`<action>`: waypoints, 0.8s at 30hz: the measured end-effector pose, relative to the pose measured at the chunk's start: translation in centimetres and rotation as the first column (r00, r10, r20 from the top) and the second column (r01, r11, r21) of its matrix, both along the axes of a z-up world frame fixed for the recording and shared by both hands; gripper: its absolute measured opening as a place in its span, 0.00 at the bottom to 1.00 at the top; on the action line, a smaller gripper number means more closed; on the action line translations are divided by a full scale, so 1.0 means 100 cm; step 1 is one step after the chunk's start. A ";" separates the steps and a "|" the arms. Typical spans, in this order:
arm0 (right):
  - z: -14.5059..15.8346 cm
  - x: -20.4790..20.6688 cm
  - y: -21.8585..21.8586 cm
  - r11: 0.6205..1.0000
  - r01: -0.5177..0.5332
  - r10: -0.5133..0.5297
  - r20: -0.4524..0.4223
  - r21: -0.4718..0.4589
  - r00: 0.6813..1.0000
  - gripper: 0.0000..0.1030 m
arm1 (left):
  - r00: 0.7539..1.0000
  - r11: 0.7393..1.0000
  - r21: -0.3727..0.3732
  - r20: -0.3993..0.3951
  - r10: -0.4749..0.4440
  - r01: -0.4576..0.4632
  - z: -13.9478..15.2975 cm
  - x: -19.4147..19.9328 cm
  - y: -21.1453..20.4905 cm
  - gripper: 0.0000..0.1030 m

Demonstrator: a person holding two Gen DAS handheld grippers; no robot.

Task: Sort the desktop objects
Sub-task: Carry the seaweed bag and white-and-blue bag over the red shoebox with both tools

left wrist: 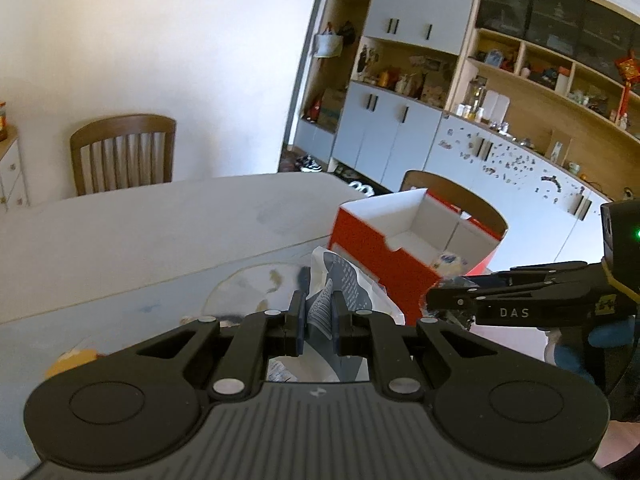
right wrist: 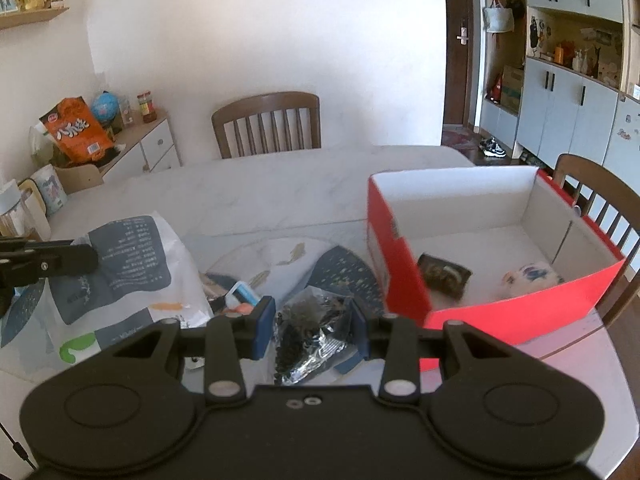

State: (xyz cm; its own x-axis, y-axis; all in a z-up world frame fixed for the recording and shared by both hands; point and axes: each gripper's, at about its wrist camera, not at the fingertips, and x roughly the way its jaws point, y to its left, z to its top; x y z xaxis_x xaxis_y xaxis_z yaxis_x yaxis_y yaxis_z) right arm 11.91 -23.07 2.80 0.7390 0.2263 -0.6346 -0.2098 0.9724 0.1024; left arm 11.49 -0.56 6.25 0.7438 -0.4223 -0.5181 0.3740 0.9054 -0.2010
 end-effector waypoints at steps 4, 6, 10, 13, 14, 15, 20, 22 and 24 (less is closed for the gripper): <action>0.008 0.001 -0.017 1.000 0.011 -0.011 0.018 0.003 1.000 0.38 | 1.000 1.000 -0.006 0.017 -0.015 0.015 0.008 0.006 -0.020 0.11; 0.011 0.002 -0.028 1.000 0.021 -0.021 0.022 0.005 1.000 0.38 | 0.999 1.000 -0.009 0.023 -0.025 0.025 0.011 0.009 -0.030 0.11; 0.015 0.006 -0.047 0.999 0.033 -0.033 0.030 0.000 0.999 0.38 | 0.998 0.999 -0.015 0.040 -0.046 0.046 0.016 0.018 -0.054 0.11; 0.018 0.010 -0.061 0.999 0.040 -0.040 0.038 -0.003 0.998 0.38 | 0.997 0.998 -0.018 0.044 -0.059 0.060 0.018 0.025 -0.073 0.11; 0.019 0.012 -0.067 0.999 0.042 -0.042 0.041 -0.002 0.998 0.38 | 0.997 0.998 -0.018 0.045 -0.063 0.064 0.018 0.027 -0.078 0.11; 0.019 0.014 -0.071 0.999 0.044 -0.044 0.044 -0.002 0.998 0.38 | 0.997 0.998 -0.016 0.047 -0.066 0.067 0.019 0.030 -0.084 0.11; 0.022 0.022 -0.095 0.999 0.044 -0.044 0.049 -0.002 0.998 0.38 | 0.996 0.997 -0.014 0.050 -0.074 0.075 0.021 0.041 -0.115 0.11; 0.023 0.026 -0.104 0.999 0.044 -0.043 0.052 -0.004 0.998 0.38 | 0.996 0.997 -0.010 0.053 -0.077 0.078 0.022 0.045 -0.126 0.11; 0.023 0.030 -0.112 0.999 0.041 -0.041 0.056 -0.007 0.998 0.38 | 0.995 0.997 -0.007 0.058 -0.076 0.077 0.023 0.050 -0.136 0.11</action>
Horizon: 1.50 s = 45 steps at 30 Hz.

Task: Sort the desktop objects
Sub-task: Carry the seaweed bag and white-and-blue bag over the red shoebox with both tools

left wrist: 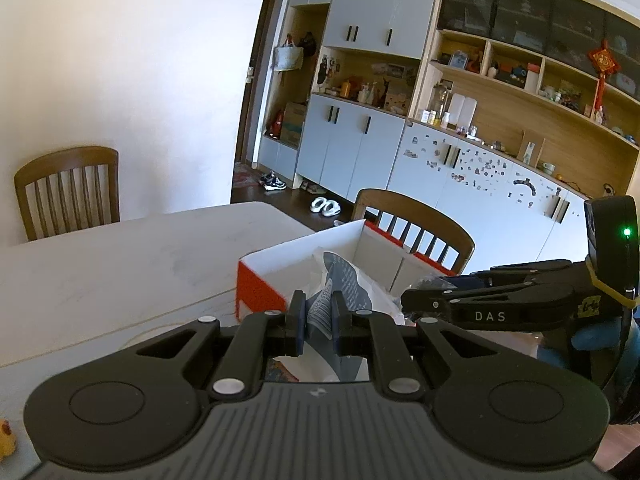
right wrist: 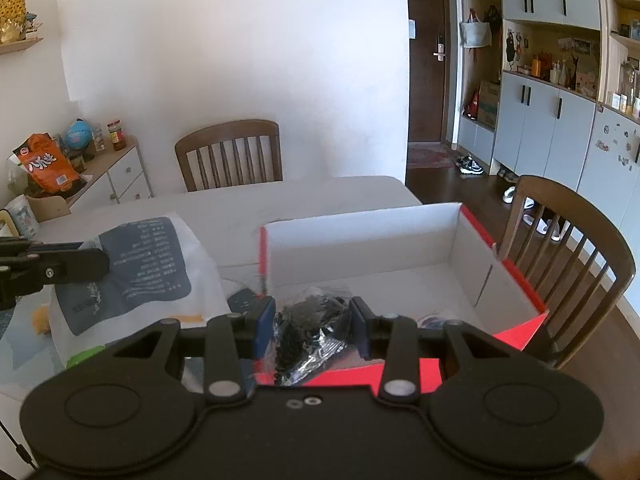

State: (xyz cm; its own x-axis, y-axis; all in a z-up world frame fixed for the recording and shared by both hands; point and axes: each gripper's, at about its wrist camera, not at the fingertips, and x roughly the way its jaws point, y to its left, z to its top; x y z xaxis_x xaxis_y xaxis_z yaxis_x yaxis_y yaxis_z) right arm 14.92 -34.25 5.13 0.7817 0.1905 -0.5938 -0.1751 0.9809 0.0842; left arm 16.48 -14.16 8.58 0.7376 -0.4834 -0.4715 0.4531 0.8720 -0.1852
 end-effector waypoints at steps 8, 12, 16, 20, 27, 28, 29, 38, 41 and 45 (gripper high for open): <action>0.002 0.020 -0.028 1.000 -0.007 0.007 0.002 -0.012 1.000 0.38 | 1.000 1.000 0.018 0.007 -0.004 0.004 0.003 0.018 -0.038 0.11; 0.000 0.031 -0.043 1.000 -0.002 0.002 0.006 -0.019 1.000 0.38 | 1.000 0.999 0.038 -0.001 -0.008 0.008 -0.001 0.030 -0.057 0.11; -0.005 0.043 -0.057 1.000 0.003 -0.003 0.002 -0.031 1.000 0.38 | 1.000 0.998 0.059 -0.009 -0.010 0.010 -0.006 0.040 -0.073 0.11; -0.011 0.057 -0.073 1.000 0.011 -0.012 -0.022 -0.029 1.000 0.38 | 1.000 0.995 0.095 -0.015 -0.015 0.016 -0.011 0.054 -0.090 0.11; -0.019 0.080 -0.093 0.999 0.018 -0.019 -0.050 -0.027 0.999 0.38 | 0.999 0.986 0.166 -0.028 -0.018 0.022 -0.022 0.080 -0.114 0.11; -0.020 0.084 -0.094 0.999 0.016 -0.017 -0.055 -0.028 0.998 0.38 | 0.999 0.984 0.175 -0.032 -0.016 0.021 -0.024 0.083 -0.117 0.11; -0.021 0.087 -0.095 0.999 0.013 -0.014 -0.058 -0.031 0.998 0.38 | 0.999 0.982 0.187 -0.034 -0.012 0.018 -0.027 0.086 -0.120 0.11; -0.040 0.118 -0.088 0.996 -0.029 0.020 -0.109 -0.086 0.994 0.38 | 0.993 0.970 0.243 -0.117 0.005 0.024 -0.048 0.116 -0.137 0.11; -0.046 0.130 -0.088 0.995 -0.039 0.027 -0.129 -0.095 0.991 0.38 | 0.990 0.965 0.259 -0.141 0.011 0.026 -0.055 0.123 -0.140 0.11; -0.057 0.147 -0.086 0.995 -0.043 0.027 -0.169 -0.090 0.985 0.38 | 0.981 0.968 0.250 -0.194 0.025 0.025 -0.065 0.131 -0.143 0.11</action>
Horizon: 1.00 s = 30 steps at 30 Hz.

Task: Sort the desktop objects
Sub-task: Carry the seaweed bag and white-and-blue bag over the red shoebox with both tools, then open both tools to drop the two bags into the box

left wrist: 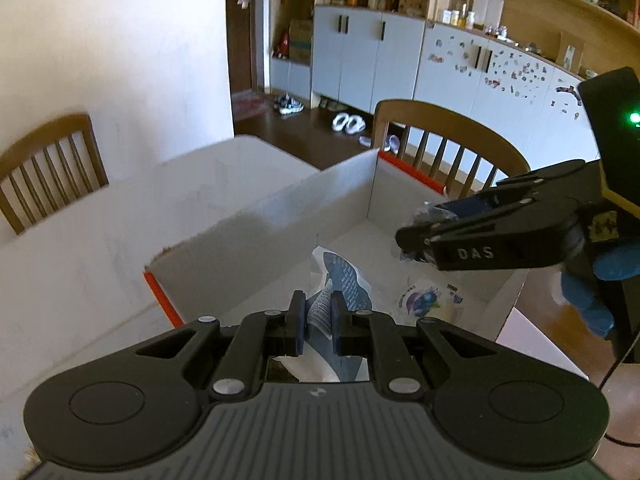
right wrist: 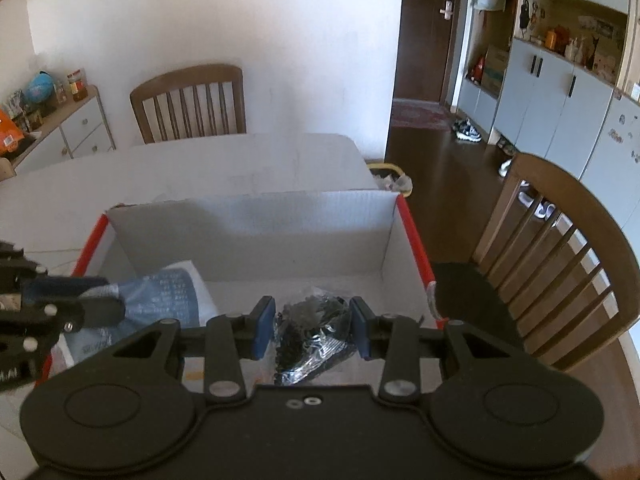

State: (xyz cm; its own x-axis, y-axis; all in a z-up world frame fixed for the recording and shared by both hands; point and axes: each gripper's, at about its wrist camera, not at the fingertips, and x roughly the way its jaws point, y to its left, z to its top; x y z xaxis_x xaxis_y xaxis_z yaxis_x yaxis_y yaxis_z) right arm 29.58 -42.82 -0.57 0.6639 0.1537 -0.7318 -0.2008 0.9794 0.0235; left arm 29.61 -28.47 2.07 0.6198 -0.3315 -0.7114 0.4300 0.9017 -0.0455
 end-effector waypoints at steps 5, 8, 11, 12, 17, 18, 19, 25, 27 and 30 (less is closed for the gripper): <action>-0.013 0.024 0.001 1.000 0.007 -0.007 -0.049 0.001 0.999 0.38 | 0.999 1.000 0.014 -0.037 0.005 -0.004 -0.010 0.009 -0.006 0.11; -0.020 0.033 0.001 1.000 0.021 -0.020 -0.076 0.006 0.997 0.38 | 0.999 1.000 0.024 -0.050 0.003 -0.001 -0.016 0.012 -0.007 0.11; -0.026 0.039 0.001 1.000 0.024 -0.024 -0.101 0.001 0.995 0.38 | 0.998 1.000 0.028 -0.065 0.005 -0.004 -0.022 0.013 -0.006 0.11; -0.028 0.040 0.001 1.000 0.026 -0.026 -0.107 -0.002 0.994 0.38 | 0.998 0.999 0.031 -0.066 0.008 -0.005 -0.023 0.014 -0.006 0.11; -0.036 0.048 0.001 0.999 0.034 -0.035 -0.153 -0.007 0.988 0.38 | 0.996 0.999 0.038 -0.082 0.017 -0.014 -0.029 0.016 -0.006 0.11; -0.037 0.049 0.002 0.999 0.031 -0.033 -0.163 -0.012 0.986 0.38 | 0.996 0.999 0.042 -0.085 0.021 -0.017 -0.030 0.017 -0.006 0.11; -0.039 0.049 0.002 0.999 0.032 -0.034 -0.166 -0.016 0.985 0.39 | 0.995 0.999 0.048 -0.092 0.025 -0.020 -0.032 0.017 -0.006 0.11; -0.050 0.049 0.007 0.999 0.012 -0.018 -0.215 -0.031 0.977 0.40 | 0.991 0.995 0.096 -0.131 0.020 -0.008 -0.040 0.022 -0.012 0.11; -0.051 0.051 0.007 0.999 0.013 -0.019 -0.224 -0.031 0.974 0.41 | 0.990 0.995 0.104 -0.144 0.010 0.005 -0.041 0.023 -0.014 0.11; -0.051 0.052 0.005 1.000 0.016 -0.021 -0.228 -0.021 0.973 0.46 | 0.988 0.993 0.119 -0.152 0.006 0.012 -0.042 0.023 -0.016 0.11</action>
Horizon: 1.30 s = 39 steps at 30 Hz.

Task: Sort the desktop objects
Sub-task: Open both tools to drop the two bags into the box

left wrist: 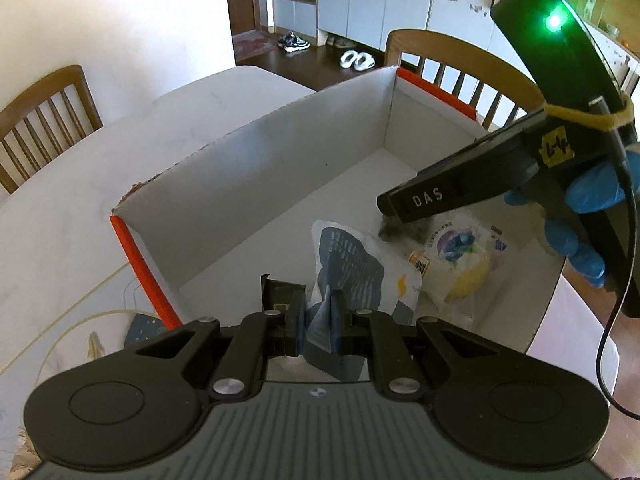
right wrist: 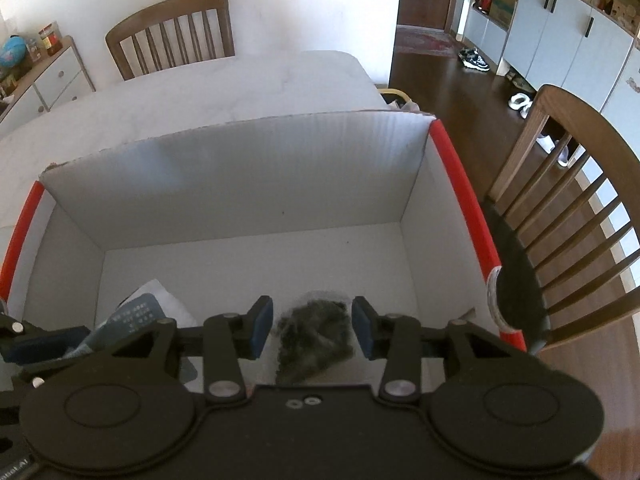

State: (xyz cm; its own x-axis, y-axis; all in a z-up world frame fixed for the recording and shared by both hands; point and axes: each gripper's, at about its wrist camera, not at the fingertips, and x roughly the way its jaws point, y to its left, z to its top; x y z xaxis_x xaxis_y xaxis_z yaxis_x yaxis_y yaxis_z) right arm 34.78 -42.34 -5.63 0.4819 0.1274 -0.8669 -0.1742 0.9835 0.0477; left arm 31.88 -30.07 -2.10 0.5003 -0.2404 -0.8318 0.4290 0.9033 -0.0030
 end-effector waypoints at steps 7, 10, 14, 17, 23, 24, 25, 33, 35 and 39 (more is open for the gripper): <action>0.006 -0.002 -0.005 1.000 0.008 -0.008 0.010 0.021 1.000 0.57 | 1.000 1.000 -0.006 -0.025 -0.012 0.012 0.000 -0.003 0.003 0.24; 0.012 -0.007 -0.005 1.000 0.001 -0.001 0.022 0.027 1.000 0.60 | 1.000 1.000 -0.010 -0.017 -0.015 0.015 0.003 -0.007 0.004 0.52; 0.022 -0.015 -0.006 0.999 -0.012 0.011 0.032 0.050 0.999 0.62 | 1.000 0.999 -0.034 0.012 -0.017 0.018 0.013 -0.014 0.007 0.69; 0.032 -0.024 -0.006 0.998 -0.020 0.017 0.046 0.063 0.999 0.62 | 0.999 0.999 -0.051 0.035 -0.016 0.018 0.021 -0.019 0.011 0.69; 0.047 -0.040 -0.005 0.996 -0.030 0.025 0.066 0.082 0.998 0.62 | 0.998 0.996 -0.082 0.064 -0.015 0.021 0.035 -0.030 0.014 0.69; 0.050 -0.043 -0.003 0.996 -0.035 0.029 0.070 0.084 0.997 0.62 | 0.998 0.996 -0.086 0.068 -0.017 0.022 0.038 -0.033 0.015 0.69; 0.053 -0.043 -0.002 0.996 -0.038 0.032 0.074 0.084 0.997 0.62 | 0.997 0.995 -0.091 0.071 -0.019 0.025 0.040 -0.035 0.015 0.69; 0.072 -0.069 0.006 0.992 -0.053 0.043 0.097 0.111 0.994 0.62 | 0.994 0.989 -0.136 0.104 -0.036 0.050 0.056 -0.058 0.023 0.69; 0.076 -0.076 0.009 0.993 -0.054 0.042 0.104 0.110 0.994 0.62 | 0.993 0.989 -0.141 0.109 -0.038 0.054 0.059 -0.064 0.026 0.69; 0.082 -0.088 0.014 0.994 -0.048 0.037 0.115 0.097 0.993 0.63 | 0.992 0.986 -0.153 0.117 -0.044 0.062 0.062 -0.076 0.034 0.69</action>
